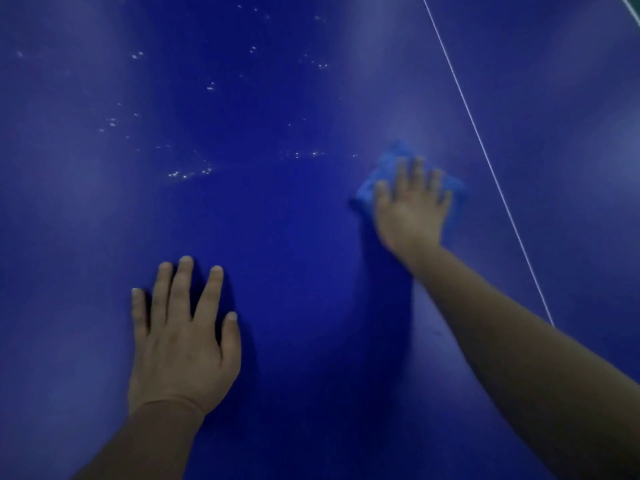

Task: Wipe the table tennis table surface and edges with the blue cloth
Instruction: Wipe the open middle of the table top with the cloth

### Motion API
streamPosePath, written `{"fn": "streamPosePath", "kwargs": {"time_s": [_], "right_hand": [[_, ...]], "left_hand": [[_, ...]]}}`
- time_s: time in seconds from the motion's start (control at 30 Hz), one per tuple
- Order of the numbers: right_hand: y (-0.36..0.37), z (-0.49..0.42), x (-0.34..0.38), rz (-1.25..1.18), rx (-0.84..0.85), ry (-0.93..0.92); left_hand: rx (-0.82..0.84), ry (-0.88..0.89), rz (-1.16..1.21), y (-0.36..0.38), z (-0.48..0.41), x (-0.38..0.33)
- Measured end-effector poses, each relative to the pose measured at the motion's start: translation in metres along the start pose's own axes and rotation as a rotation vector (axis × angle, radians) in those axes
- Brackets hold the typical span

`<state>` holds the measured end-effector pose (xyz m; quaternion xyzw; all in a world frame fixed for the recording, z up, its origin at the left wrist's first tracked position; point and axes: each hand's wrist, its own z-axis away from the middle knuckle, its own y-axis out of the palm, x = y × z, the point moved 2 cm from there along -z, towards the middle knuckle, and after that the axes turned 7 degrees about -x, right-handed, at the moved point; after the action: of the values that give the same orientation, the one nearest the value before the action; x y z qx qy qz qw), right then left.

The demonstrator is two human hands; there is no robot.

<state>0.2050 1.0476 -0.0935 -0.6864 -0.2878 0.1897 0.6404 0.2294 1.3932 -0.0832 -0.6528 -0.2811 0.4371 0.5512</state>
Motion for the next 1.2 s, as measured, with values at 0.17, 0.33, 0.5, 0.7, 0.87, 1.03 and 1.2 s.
{"fn": "streamPosePath", "kwargs": {"time_s": [0.17, 0.33, 0.5, 0.7, 0.87, 1.03, 1.2], "right_hand": [[-0.005, 0.022, -0.035, 0.05, 0.029, -0.127], [-0.015, -0.07, -0.098, -0.029, 0.061, 0.453], [0.004, -0.038, -0.023, -0.026, 0.089, -0.133], [-0.01, -0.105, -0.106, 0.053, 0.025, 0.248], [-0.003, -0.139, -0.041, -0.041, 0.054, 0.226], [0.019, -0.02, 0.094, -0.027, 0.119, -0.473], [-0.001, -0.074, -0.014, 0.07, -0.012, 0.168]], "left_hand": [[-0.016, 0.009, -0.008, 0.001, 0.0, 0.0], [-0.013, 0.014, -0.027, 0.003, -0.001, 0.0], [-0.019, 0.008, -0.032, 0.002, -0.001, -0.001], [0.0, 0.016, -0.044, 0.002, -0.002, -0.001], [0.0, 0.017, -0.038, 0.003, -0.001, -0.001], [-0.001, 0.013, -0.045, 0.005, -0.002, 0.001], [-0.005, 0.018, -0.042, 0.007, -0.001, 0.002]]}}
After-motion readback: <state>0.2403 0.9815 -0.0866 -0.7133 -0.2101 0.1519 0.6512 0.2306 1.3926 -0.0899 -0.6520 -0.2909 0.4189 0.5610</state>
